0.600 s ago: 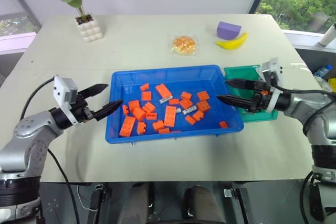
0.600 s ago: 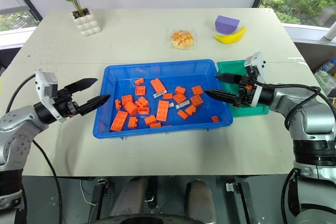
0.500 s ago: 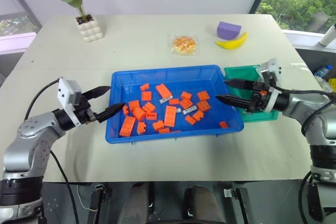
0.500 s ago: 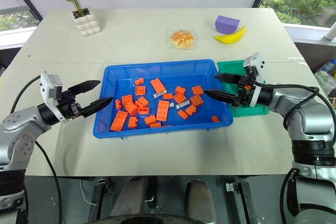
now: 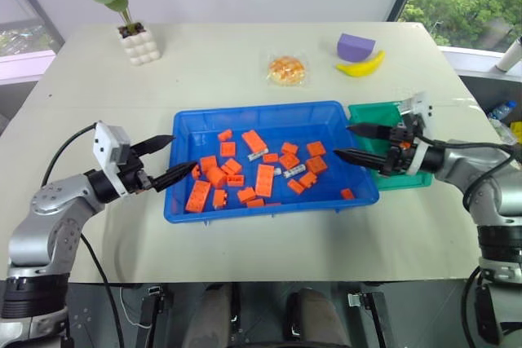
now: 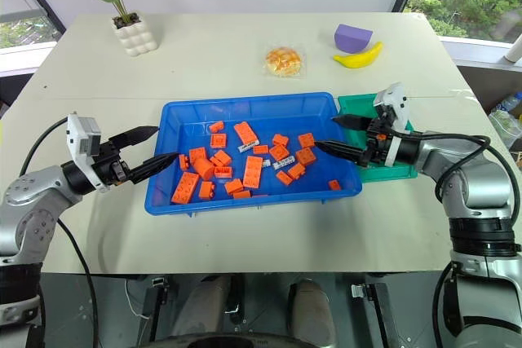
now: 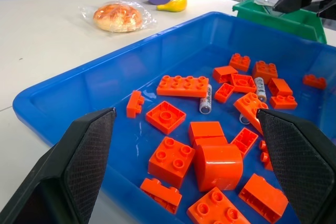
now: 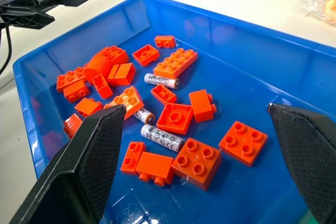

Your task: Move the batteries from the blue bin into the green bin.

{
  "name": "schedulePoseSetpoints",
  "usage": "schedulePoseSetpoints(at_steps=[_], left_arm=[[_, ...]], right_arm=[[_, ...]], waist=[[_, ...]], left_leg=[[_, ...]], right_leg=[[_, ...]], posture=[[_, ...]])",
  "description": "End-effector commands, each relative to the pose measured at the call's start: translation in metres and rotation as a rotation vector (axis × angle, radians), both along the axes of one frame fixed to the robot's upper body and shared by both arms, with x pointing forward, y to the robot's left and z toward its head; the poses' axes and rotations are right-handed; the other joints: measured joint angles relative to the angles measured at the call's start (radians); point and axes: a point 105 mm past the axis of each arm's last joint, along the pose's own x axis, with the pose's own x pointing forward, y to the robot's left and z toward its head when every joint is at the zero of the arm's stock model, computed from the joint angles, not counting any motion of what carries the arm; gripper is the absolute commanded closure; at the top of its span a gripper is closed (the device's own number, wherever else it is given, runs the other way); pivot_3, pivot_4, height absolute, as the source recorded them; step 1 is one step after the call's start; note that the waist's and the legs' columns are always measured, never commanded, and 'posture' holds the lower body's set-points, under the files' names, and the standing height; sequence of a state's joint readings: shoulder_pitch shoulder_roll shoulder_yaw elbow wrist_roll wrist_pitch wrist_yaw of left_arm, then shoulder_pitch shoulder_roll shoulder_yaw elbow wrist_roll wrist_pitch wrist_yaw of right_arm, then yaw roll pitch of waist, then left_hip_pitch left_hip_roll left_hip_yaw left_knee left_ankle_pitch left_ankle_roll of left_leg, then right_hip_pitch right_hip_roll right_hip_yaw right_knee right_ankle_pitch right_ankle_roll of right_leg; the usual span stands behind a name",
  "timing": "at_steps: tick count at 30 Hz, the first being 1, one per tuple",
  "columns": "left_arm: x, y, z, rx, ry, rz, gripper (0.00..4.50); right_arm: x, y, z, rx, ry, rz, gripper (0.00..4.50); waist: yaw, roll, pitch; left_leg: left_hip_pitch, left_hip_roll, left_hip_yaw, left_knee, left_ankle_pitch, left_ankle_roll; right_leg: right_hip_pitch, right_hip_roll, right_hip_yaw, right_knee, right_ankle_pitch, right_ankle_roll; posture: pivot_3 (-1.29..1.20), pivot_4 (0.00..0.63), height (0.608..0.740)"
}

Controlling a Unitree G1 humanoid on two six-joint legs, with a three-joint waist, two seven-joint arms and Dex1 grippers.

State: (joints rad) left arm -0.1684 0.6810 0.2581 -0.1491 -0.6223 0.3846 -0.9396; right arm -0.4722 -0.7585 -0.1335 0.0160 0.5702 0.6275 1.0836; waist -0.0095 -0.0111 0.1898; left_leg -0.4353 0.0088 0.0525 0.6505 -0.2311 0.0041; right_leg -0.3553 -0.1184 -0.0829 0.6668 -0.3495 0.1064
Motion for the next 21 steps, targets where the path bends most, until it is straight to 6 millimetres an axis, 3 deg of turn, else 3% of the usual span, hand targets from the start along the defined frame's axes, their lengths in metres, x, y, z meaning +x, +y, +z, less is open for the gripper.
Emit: schedulePoseSetpoints(at_steps=[1, 13, 17, 21], left_arm=[[-0.002, -0.003, 0.013, -0.005, -0.050, -0.015, 0.00], [-0.001, -0.005, 0.017, -0.005, -0.064, -0.012, 0.00], [0.000, -0.002, 0.019, -0.003, -0.072, 0.005, 0.00], [0.002, 0.001, 0.025, -0.003, -0.103, 0.048, 0.00]], right_arm=[[0.002, 0.003, 0.014, 0.009, -0.060, 0.017, 0.05], [0.008, 0.014, 0.023, 0.005, -0.099, 0.052, 0.05], [0.021, 0.037, 0.035, 0.036, -0.171, 0.045, 0.05], [0.046, 0.078, 0.029, -0.043, -0.206, -0.024, 0.05]], waist=[[0.000, 0.000, 0.000], [0.000, 0.000, 0.000], [-0.005, 0.000, 0.000], [-0.008, 0.000, 0.000]], left_leg=[[0.000, 0.000, 0.000, 0.000, 0.000, 0.000], [0.000, 0.000, 0.000, 0.000, 0.000, 0.000], [0.000, 0.000, 0.000, 0.000, 0.000, 0.000], [0.000, 0.001, 0.000, -0.001, 0.001, -0.001]], right_leg=[[0.000, 0.000, 0.000, 0.000, 0.000, 0.000], [0.000, 0.000, 0.000, 0.000, 0.000, 0.000], [0.000, 0.000, 0.000, 0.000, 0.000, 0.000], [-0.001, 0.001, 0.000, 0.001, 0.000, 0.000]], posture=[[0.00, 0.150, 0.739], [0.00, 0.150, 0.739], [0.00, 0.150, 0.739], [0.00, 0.150, 0.739]])
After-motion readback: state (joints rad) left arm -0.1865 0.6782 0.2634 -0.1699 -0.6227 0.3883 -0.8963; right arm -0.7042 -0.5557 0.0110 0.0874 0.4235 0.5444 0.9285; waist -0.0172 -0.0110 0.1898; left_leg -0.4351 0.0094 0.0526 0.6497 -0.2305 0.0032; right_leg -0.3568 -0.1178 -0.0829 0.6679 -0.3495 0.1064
